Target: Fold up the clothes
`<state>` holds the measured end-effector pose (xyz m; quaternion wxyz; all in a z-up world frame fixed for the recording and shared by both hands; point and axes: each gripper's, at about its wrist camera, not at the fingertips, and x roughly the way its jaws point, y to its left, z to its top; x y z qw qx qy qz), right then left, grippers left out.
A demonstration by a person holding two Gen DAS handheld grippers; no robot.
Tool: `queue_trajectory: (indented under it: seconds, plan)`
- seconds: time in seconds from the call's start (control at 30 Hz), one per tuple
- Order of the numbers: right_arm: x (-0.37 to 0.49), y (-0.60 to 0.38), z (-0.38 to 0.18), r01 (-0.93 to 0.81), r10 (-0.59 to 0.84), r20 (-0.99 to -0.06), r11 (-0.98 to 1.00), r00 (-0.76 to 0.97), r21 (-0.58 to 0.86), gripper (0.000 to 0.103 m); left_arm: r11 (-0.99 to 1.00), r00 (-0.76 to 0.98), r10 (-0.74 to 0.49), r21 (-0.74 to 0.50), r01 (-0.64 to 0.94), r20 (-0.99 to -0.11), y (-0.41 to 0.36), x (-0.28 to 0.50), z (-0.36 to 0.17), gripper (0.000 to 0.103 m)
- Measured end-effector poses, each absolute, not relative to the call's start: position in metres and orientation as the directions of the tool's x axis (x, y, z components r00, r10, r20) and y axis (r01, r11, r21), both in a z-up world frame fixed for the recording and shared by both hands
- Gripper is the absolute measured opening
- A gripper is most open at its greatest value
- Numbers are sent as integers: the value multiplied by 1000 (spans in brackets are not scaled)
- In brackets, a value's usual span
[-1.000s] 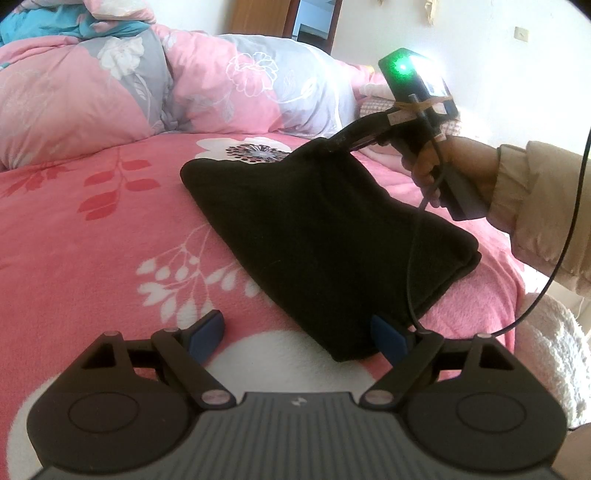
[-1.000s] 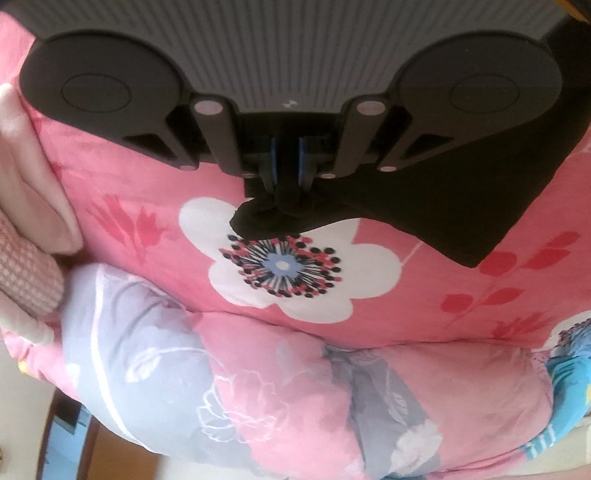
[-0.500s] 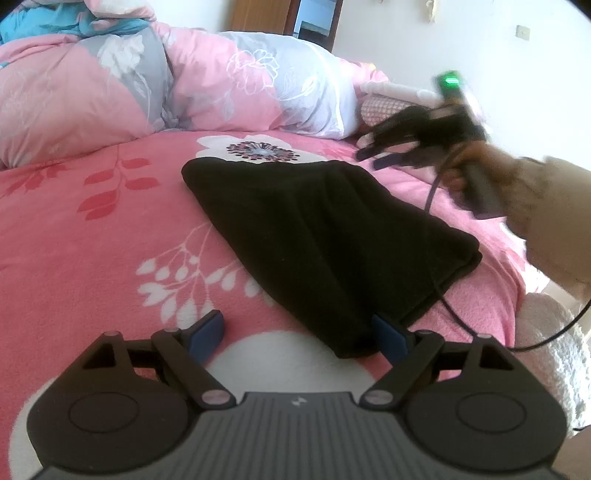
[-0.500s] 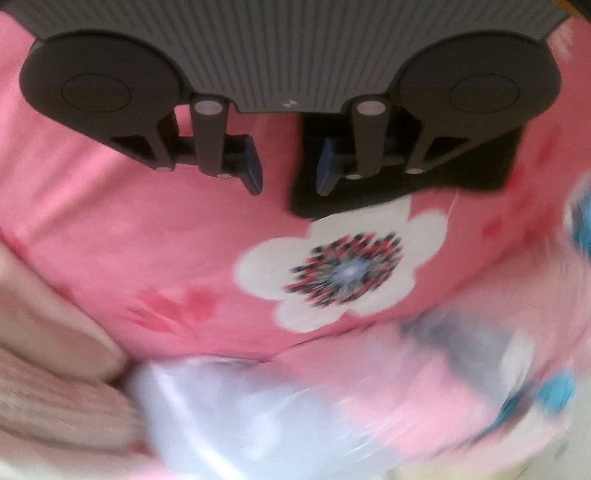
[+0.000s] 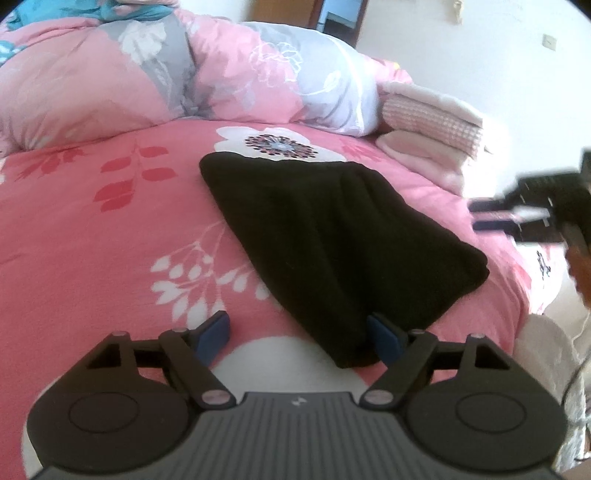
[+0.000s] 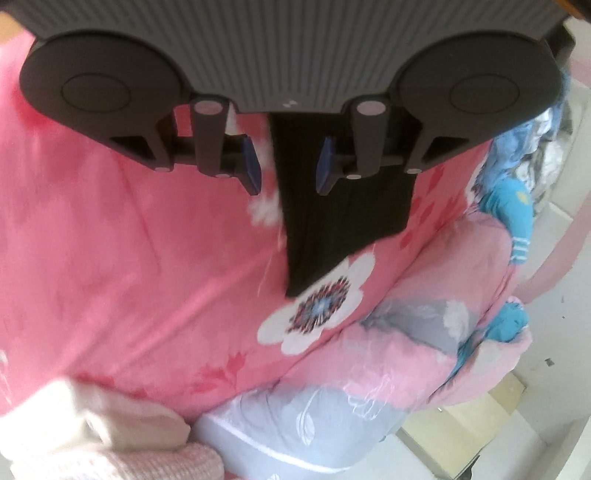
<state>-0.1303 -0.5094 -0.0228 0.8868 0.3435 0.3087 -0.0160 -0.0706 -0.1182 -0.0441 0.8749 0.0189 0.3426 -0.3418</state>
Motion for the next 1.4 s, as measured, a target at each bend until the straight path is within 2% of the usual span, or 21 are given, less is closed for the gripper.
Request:
queue_trajectory:
  seconds: [0.1, 0.37, 0.73, 0.97, 1.27, 1.33, 1.37, 1.4]
  plan:
    - [-146, -504, -33, 246, 218, -551, 723, 805, 646, 32, 780, 550, -572, -196, 594, -609, -114, -74, -41, 81]
    - [-181, -502, -52, 247, 329, -445, 498, 833, 831, 32, 806, 571, -543, -190, 561, -616, -107, -78, -38, 81]
    - [-177, -504, -70, 319, 333, -480, 435, 812, 842, 33, 816, 570, -532, -200, 542, -626, -106, -77, -42, 81]
    - [-171, -508, -75, 321, 332, -467, 407, 820, 855, 33, 813, 568, -537, -203, 546, -624, -105, -77, -43, 81]
    - [-165, -505, -73, 317, 339, -486, 446, 805, 837, 31, 810, 567, -540, -204, 549, -622, -104, -77, -44, 81]
    - [-164, -504, -73, 315, 332, -488, 457, 807, 832, 26, 810, 567, -541, -204, 550, -622, -104, -77, -44, 81]
    - [-164, -503, -73, 312, 328, -488, 465, 809, 829, 10, 810, 566, -541, -205, 550, -622, -103, -77, -44, 81]
    - [-164, -502, -72, 301, 324, -485, 480, 813, 824, 4, 810, 565, -542, -207, 550, -622, -103, -77, -44, 80]
